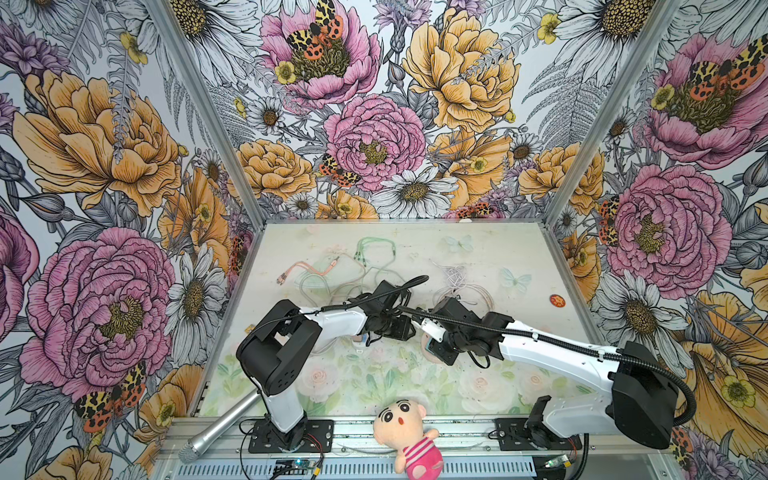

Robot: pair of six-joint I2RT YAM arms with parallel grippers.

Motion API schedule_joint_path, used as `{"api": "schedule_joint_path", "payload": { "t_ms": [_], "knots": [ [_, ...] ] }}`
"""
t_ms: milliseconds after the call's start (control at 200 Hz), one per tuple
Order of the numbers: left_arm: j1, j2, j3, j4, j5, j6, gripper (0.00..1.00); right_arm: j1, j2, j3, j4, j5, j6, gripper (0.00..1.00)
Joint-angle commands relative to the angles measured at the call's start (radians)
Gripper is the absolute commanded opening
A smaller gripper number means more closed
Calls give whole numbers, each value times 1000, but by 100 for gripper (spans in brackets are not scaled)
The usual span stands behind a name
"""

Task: Insert the plug
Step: 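Press the teal charger down into the pink socket with the right gripper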

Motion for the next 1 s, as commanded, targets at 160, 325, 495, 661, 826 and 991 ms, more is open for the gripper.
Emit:
{"api": "schedule_joint_path", "payload": {
  "t_ms": [160,325,495,661,826,991],
  "knots": [
    [22,-78,-30,19,-10,-11,48,14,63,4,33,43,137,0],
    [23,-87,-26,19,-4,-10,48,18,64,-2,48,81,206,0],
    [23,-90,-26,17,-1,-5,48,25,59,-37,67,98,297,0],
    [23,-74,-25,27,9,2,48,43,55,-70,69,117,363,0],
    [24,-66,-25,29,20,3,48,43,67,-73,66,101,417,0],
    [24,-74,-34,37,26,-2,48,44,130,-69,48,76,444,0]
  ]
}}
